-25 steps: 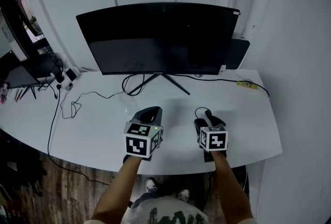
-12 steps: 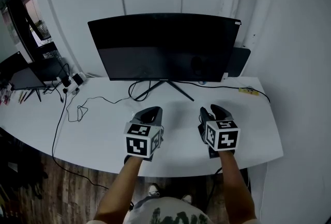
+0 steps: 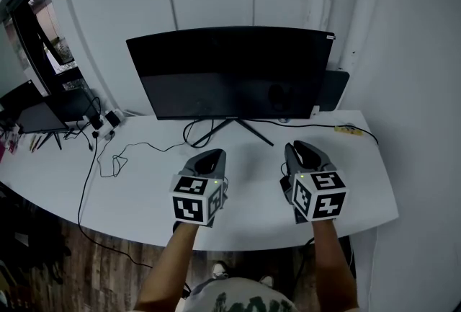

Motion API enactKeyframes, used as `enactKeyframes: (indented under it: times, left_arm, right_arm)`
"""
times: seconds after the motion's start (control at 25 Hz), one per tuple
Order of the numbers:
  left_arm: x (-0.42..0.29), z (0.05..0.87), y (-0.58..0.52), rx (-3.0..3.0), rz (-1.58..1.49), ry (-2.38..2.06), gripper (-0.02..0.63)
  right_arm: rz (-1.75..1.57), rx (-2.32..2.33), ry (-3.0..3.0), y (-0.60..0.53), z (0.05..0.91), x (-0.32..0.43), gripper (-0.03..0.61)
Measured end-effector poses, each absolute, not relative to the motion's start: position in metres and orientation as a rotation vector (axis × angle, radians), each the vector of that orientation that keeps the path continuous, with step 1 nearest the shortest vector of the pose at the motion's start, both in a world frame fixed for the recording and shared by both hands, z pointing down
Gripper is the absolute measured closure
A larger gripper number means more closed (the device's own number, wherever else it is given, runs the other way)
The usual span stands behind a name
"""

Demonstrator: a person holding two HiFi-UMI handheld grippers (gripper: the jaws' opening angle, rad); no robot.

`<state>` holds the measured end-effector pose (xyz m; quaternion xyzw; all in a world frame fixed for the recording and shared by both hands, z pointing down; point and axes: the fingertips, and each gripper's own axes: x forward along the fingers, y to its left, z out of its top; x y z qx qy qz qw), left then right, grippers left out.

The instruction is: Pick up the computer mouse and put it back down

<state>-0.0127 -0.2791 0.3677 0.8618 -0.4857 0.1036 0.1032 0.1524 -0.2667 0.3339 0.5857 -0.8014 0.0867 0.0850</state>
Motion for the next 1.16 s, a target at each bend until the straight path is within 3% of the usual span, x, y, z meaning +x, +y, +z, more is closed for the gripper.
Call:
enactKeyframes:
  times: [0.24, 1.16]
  left_arm:
    - [-0.0103, 0.3579, -0.2772, 2.564, 0.283, -1.433, 0.609]
    - [-0.0153, 0.3582, -0.2775, 2.538, 0.275, -1.469, 0.609]
  right_arm:
    - [0.219, 1.780, -2.394, -0.2615, 0.3269, 0.1567, 0.580]
    - [0.230, 1.759, -2.397, -0.2638, 0.3352, 0.1605, 0.580]
